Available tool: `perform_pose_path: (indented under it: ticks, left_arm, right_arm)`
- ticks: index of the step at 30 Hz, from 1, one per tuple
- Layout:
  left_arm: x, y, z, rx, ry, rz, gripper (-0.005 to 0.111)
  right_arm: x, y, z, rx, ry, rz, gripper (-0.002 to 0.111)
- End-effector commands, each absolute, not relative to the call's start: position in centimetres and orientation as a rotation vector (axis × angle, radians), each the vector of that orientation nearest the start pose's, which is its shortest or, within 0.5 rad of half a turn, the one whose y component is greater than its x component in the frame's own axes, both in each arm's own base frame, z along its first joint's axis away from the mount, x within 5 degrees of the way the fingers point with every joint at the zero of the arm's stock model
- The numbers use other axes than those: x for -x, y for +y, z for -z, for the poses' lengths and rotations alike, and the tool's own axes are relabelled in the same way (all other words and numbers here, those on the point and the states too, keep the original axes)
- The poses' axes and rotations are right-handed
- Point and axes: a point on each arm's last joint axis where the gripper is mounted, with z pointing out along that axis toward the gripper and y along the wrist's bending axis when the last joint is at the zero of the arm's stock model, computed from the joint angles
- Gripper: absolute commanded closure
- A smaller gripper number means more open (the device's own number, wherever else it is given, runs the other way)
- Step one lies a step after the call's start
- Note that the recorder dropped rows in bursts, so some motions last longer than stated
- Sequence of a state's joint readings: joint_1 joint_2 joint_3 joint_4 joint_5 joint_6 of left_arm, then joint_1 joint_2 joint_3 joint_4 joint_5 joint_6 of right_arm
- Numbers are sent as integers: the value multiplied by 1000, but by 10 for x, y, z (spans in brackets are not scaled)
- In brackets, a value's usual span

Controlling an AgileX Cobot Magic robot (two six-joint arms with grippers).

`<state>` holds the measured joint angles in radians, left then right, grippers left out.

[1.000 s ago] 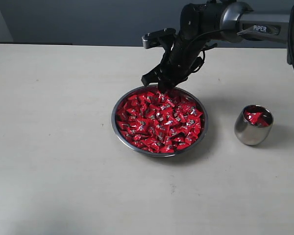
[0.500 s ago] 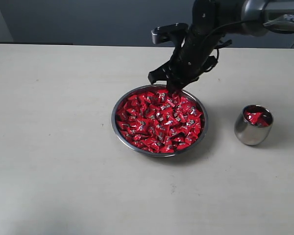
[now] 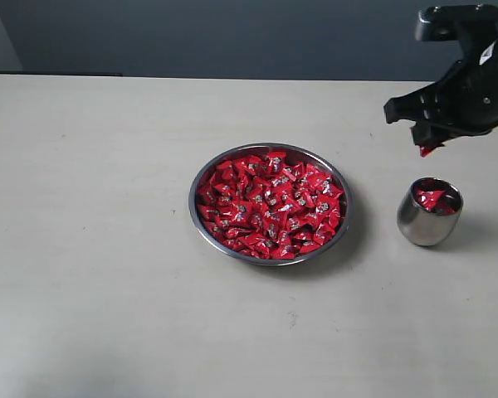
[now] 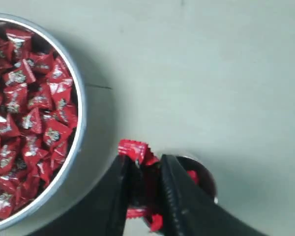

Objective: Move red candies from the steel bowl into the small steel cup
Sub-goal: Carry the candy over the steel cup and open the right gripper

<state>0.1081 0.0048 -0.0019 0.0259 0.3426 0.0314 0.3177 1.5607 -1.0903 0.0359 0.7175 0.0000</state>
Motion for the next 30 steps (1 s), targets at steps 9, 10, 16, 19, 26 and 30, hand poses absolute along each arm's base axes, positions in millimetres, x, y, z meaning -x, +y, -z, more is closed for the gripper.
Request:
perform_pose_path:
  ticks: [9,10,16,19,26,30]
  left_arm:
    - [-53,7,-183,54,1819,-123,106]
    - [-53,7,-183,54,1819,-123,106]
    - [-53,7,-183,54,1819,-123,106]
    - [-53,7,-183,54,1819,-123,106]
    - [-53,7,-183,54,1819,-123,106]
    - [-53,7,-183,54,1819,-123,106]
  right_arm:
    - [-309,81,-224,355,2775,88,109]
    - [-310,82,-220,349,2790,78,109]
    - [-314,84,-207,363,2817,90,109]
    - [-314,83,-207,367,2819,91,109]
    - [-312,83,-207,371,2840,100,109]
    - [-311,82,-207,371,2855,107,109]
